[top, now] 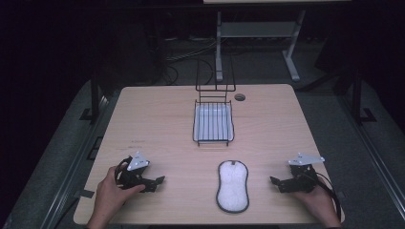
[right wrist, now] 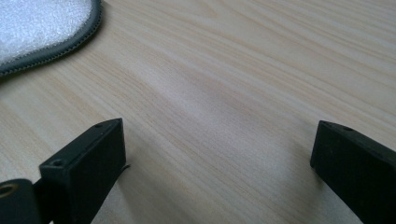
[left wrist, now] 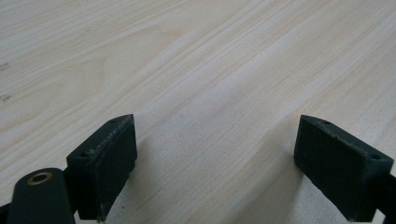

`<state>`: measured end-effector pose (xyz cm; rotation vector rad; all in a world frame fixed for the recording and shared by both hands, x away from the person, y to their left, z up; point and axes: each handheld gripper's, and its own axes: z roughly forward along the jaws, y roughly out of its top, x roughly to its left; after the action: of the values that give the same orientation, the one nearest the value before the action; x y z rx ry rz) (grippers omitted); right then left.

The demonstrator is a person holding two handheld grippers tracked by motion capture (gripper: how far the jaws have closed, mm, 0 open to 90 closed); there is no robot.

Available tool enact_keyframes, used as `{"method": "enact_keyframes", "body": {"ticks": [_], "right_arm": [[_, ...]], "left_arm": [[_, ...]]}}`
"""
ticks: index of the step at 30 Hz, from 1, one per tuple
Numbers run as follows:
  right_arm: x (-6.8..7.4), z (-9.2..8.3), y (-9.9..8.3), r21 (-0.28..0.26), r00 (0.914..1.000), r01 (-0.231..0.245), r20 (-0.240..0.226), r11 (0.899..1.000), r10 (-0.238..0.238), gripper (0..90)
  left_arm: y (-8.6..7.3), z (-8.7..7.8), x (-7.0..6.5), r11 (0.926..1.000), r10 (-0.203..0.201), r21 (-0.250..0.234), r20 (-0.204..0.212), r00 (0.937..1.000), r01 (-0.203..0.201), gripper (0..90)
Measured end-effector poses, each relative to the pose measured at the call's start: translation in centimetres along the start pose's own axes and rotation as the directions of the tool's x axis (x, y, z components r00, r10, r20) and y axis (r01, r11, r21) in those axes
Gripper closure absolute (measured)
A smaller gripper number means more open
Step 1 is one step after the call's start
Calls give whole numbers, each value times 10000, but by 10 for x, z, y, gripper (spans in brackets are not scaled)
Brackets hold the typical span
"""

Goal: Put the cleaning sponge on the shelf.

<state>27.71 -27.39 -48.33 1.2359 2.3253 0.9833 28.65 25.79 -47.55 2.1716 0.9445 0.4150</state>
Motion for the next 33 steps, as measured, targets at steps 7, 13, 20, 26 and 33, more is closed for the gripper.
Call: {"method": "enact_keyframes", "body": {"ticks": [7, 13, 20, 26, 33], "right_arm": [[0, 0, 1, 65, 10000, 11, -12, 10000, -10, 41], [0, -7, 6, 380, 10000, -97, 15, 9992, 97, 240], [4, -17, 16, -143, 9979, -9, -652, 9999, 0, 619], [10, -23, 27, -370, 9901, 144, -1389, 9992, -195, 895], [19, -22, 39, -594, 9742, 290, -2218, 9978, -415, 897]], "left_arm": [[0, 0, 0, 10000, -9, -1, -17, 10000, 9, 126], [0, 0, 0, 10000, -24, -3, -21, 10000, 24, 126], [0, 0, 0, 10000, -22, -4, -25, 10000, 22, 126], [0, 0, 0, 10000, -18, -2, -26, 10000, 18, 126], [0, 0, 0, 10000, -25, -6, -28, 10000, 25, 126]]}}
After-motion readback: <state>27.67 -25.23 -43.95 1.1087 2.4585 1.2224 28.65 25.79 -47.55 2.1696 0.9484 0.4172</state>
